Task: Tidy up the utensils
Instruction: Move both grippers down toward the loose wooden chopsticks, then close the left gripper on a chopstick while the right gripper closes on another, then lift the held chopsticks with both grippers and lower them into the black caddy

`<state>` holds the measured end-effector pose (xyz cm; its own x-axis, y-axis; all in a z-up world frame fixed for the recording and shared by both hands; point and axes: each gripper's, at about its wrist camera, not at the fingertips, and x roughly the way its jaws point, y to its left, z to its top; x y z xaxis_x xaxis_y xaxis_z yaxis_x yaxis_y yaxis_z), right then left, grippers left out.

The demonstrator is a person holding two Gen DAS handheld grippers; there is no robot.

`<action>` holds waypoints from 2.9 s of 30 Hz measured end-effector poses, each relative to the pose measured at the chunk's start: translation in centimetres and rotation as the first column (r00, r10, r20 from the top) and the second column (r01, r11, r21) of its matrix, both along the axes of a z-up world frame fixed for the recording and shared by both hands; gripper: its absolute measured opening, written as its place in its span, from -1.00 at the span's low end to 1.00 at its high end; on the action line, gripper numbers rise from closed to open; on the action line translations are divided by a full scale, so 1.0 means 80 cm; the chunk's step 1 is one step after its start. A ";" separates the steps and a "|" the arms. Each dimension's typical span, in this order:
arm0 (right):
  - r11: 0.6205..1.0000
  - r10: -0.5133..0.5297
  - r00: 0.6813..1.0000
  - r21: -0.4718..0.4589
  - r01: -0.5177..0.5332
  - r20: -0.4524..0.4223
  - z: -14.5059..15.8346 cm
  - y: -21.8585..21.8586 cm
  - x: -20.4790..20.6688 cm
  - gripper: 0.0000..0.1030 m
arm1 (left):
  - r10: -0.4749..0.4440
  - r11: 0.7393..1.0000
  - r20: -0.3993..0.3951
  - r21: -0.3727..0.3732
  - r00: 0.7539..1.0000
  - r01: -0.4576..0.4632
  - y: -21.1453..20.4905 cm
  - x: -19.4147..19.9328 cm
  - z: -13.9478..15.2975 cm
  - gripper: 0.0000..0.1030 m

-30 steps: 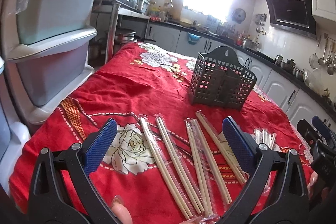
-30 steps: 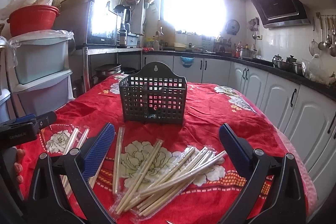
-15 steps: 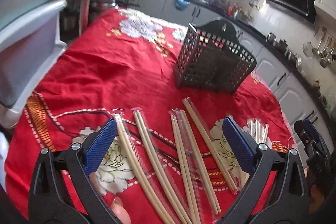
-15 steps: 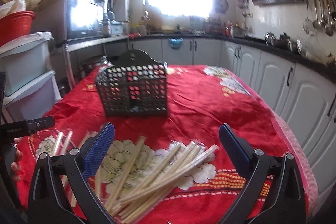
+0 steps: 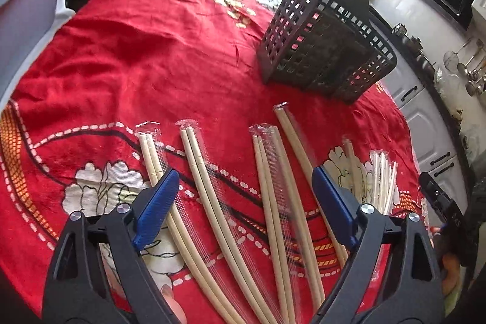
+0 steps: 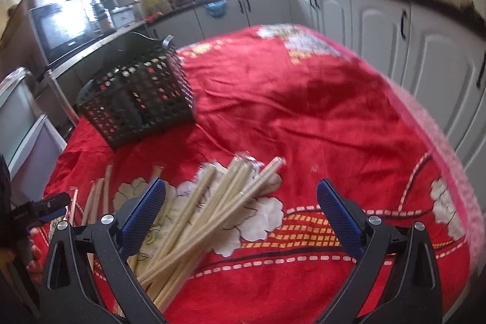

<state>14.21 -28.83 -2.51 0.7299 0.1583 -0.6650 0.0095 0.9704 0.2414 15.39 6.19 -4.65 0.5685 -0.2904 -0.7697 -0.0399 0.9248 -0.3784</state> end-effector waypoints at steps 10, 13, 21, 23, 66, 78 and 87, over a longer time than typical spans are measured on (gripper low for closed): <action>0.990 -0.008 0.987 0.137 0.030 -0.161 -0.033 -0.022 0.045 0.32 | -0.011 0.999 -0.047 -0.034 0.999 0.009 0.003 0.017 -0.008 0.39; 0.983 -0.005 0.983 0.180 0.038 -0.184 -0.039 -0.030 0.053 0.23 | -0.014 0.999 -0.057 -0.041 0.998 0.011 0.005 0.022 -0.009 0.39; 0.958 0.010 0.976 0.283 0.053 -0.219 -0.043 -0.050 0.070 -0.01 | -0.013 0.999 -0.084 -0.052 0.996 0.008 0.011 0.046 -0.013 0.32; 0.953 0.016 0.974 0.298 0.054 -0.228 -0.044 -0.055 0.071 -0.09 | -0.016 0.999 -0.088 -0.048 0.996 0.012 0.011 0.053 -0.013 0.32; 0.931 0.284 0.925 0.158 -0.329 0.252 0.158 0.033 0.048 -0.89 | -0.089 0.995 0.400 -0.003 0.912 0.099 -0.013 0.048 0.204 -0.96; 0.944 0.265 0.869 0.073 -0.323 0.418 0.217 0.044 0.062 -0.89 | -0.099 0.990 0.571 -0.028 0.815 0.141 -0.039 0.064 0.304 -0.96; 0.952 0.223 0.821 0.062 -0.299 0.526 0.254 0.046 0.090 -0.89 | -0.104 0.992 0.653 0.013 0.750 0.127 -0.058 0.082 0.352 -0.96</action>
<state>21.40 -25.13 17.79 0.8754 0.4525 -0.1701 -0.4002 0.8757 0.2701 21.95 1.55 23.47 0.8892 -0.4035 -0.2157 0.3326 0.8938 -0.3009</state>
